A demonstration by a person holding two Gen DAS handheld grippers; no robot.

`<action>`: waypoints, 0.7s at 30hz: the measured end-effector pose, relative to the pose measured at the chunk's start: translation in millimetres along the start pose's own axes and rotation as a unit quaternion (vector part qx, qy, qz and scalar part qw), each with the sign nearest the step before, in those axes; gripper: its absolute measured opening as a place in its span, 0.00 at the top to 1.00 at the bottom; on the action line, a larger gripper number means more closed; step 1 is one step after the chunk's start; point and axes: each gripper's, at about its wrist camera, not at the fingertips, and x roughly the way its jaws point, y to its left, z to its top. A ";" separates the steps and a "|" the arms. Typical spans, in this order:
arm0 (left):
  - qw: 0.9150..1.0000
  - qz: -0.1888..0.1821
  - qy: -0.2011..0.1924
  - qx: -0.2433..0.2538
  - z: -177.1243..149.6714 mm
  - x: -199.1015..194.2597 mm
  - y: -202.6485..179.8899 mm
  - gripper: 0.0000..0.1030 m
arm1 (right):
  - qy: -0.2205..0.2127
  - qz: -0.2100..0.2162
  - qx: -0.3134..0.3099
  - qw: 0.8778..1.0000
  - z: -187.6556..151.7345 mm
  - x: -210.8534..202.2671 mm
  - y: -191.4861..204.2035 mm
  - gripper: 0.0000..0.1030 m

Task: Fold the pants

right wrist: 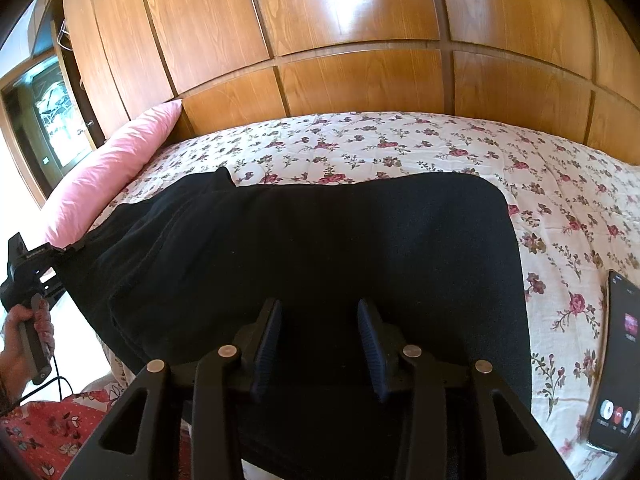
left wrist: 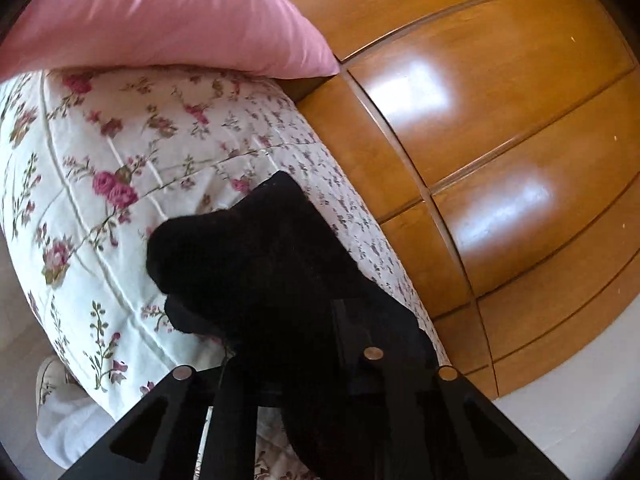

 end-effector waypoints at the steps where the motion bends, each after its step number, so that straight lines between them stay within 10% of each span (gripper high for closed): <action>1: 1.000 -0.006 -0.001 0.002 1.9 -1.7 -2.4 0.88 | 0.000 0.001 0.002 1.000 0.7 -0.4 -0.7 0.60; 10: 0.992 -0.088 -0.030 0.089 10.4 -30.8 -74.8 0.88 | -0.027 0.040 0.035 0.998 14.5 -19.6 -4.3 0.60; 21: 0.946 -0.210 -0.018 0.246 -15.6 -39.4 -197.9 0.88 | 0.041 0.098 -0.006 0.994 14.1 6.8 29.8 0.60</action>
